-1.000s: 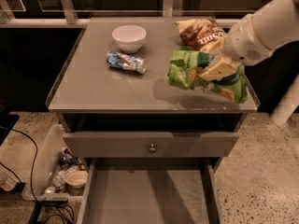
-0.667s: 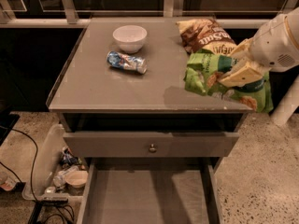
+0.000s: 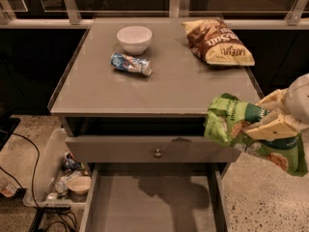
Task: Place green rice chip bag into middle drawer
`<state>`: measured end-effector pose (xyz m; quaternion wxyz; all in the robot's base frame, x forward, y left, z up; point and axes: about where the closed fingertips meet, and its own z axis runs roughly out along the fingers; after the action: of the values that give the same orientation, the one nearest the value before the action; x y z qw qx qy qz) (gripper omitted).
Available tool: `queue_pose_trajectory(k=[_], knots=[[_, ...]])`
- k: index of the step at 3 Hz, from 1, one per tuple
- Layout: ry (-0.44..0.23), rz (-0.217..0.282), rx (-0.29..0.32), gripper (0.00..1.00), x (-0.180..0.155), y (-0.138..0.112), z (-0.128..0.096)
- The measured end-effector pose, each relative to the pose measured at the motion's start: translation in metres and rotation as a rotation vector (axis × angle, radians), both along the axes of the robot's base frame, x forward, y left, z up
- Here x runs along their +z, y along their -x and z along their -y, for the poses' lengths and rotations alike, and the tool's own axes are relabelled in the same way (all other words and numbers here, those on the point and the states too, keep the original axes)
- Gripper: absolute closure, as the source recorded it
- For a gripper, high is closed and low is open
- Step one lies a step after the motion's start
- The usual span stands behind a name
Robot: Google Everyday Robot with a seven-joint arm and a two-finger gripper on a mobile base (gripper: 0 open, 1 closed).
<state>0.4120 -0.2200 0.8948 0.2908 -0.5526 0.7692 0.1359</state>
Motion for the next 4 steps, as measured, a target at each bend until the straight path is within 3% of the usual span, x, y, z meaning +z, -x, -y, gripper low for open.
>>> queue_pose_trajectory(k=[2, 3, 4], knots=[[0.002, -0.012, 0.009, 1.00, -0.008, -0.003, -0.009], [-0.020, -0.051, 0.013, 1.00, -0.060, -0.014, -0.031], [-0.078, -0.049, -0.029, 1.00, -0.124, -0.034, -0.044]])
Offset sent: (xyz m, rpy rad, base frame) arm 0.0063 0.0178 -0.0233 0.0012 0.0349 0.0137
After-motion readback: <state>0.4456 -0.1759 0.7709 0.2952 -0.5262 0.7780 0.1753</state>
